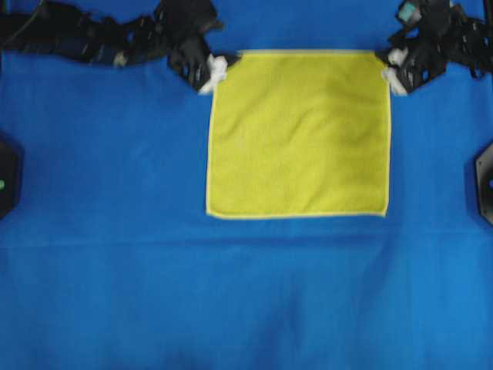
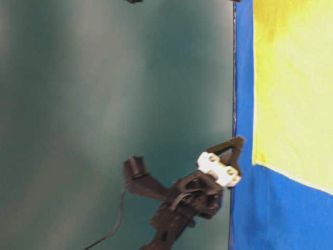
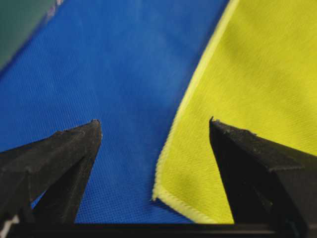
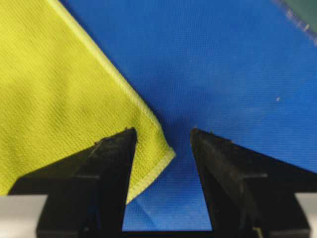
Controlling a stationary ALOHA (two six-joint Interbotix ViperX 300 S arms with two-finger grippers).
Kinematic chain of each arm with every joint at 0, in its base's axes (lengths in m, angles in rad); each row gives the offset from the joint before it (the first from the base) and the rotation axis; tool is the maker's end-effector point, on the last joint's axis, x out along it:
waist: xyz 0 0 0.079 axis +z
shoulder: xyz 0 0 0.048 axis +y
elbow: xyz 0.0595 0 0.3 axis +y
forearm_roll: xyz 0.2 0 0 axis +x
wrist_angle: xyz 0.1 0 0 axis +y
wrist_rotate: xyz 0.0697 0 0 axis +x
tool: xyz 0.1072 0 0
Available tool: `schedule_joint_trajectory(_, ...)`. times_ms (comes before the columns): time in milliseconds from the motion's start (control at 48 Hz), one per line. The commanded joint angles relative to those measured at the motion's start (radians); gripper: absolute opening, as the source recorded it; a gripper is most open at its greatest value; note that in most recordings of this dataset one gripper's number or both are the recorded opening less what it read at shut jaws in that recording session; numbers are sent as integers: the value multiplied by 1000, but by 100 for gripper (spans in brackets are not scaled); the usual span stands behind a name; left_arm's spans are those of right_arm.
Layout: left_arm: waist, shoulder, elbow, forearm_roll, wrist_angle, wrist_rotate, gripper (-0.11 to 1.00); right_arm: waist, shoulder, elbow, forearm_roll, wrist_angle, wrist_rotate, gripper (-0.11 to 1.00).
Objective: Fold the yellow towel.
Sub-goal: 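Move both grippers to the towel's far corners and grasp them, then pull both held corners toward the near edge, folding the towel in half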
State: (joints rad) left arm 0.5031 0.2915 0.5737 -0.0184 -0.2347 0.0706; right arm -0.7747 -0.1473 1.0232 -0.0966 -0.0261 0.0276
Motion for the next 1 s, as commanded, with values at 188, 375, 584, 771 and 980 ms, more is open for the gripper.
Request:
schedule_joint_trajectory(188, 11, 61, -43, -2, -8, 2, 84, -34, 95, -21, -2, -83, 0, 53)
schedule_joint_trajectory(375, 17, 60, -43, -2, -3, 2, 82, -46, 112, -21, -3, -109, -2, 51)
schedule_joint_trajectory(584, 9, 60, -40, -2, 18, 8, 54, -31, 117, -12, -8, -95, -2, 17)
schedule_joint_trajectory(771, 2, 58, -37, -2, 17, 18, 5, -11, 115, -12, -8, -84, 3, 2)
schedule_joint_trajectory(980, 2, 43, -41, -2, 29, 18, 1, -14, 67, -17, -5, -83, 6, 2)
